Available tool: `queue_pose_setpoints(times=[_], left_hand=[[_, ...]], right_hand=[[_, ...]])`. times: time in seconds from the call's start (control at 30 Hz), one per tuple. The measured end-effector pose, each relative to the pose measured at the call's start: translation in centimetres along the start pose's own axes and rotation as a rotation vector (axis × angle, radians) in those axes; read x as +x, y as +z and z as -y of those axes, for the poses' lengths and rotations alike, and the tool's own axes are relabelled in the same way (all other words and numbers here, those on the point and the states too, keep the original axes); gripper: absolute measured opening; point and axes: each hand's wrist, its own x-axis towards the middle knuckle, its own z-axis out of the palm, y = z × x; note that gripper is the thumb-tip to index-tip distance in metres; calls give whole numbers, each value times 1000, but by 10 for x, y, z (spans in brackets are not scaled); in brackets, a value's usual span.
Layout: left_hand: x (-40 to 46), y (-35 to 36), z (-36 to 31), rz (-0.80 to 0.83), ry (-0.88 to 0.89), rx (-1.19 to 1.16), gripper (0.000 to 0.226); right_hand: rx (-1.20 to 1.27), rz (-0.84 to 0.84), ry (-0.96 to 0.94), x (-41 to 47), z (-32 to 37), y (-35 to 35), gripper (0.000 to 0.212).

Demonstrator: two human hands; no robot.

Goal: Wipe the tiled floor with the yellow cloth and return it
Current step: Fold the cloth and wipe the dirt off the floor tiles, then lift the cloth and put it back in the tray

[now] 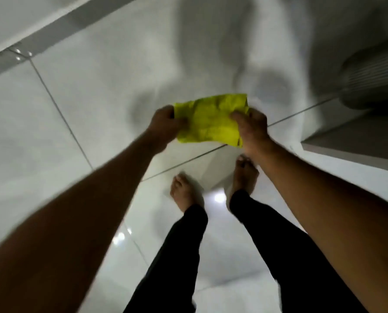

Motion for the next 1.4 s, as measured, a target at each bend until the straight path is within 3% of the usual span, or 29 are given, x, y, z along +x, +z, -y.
queue_pose_setpoints(times=[0.13,0.27,0.33,0.47,0.53,0.63,1.0,1.1,1.3,1.4], left_hand=[[-126,-61,-120,-31,40,-4,57],[-245,-107,-230,-59,119,30,29],[-264,-112,-246,-51,130,28,31],[-381,-122,-327,-53,235,11,24],[-415,-117,-349,-14,319,-8,24],[-446,-98,-368,41,404,-56,33],[-479,39,-416,181,640,55,44],[-477,94,-445,169,700,142,42],[-448,194,-498,48,569,295,20],[-428,221,-509,-3,514,485,24]], right_hand=[[14,27,-152,-137,123,-12,29],[-28,100,-242,-267,238,-43,44],[-3,199,-243,-286,256,-53,38],[21,285,-353,-412,344,-106,45],[-7,214,-440,-456,364,-125,51],[-14,31,-573,-497,371,-147,40],[151,-297,-531,-511,395,-300,45],[33,-409,-564,-491,421,-351,41],[-285,-549,-563,-417,460,-427,71],[-425,-523,-503,-380,464,-439,58]])
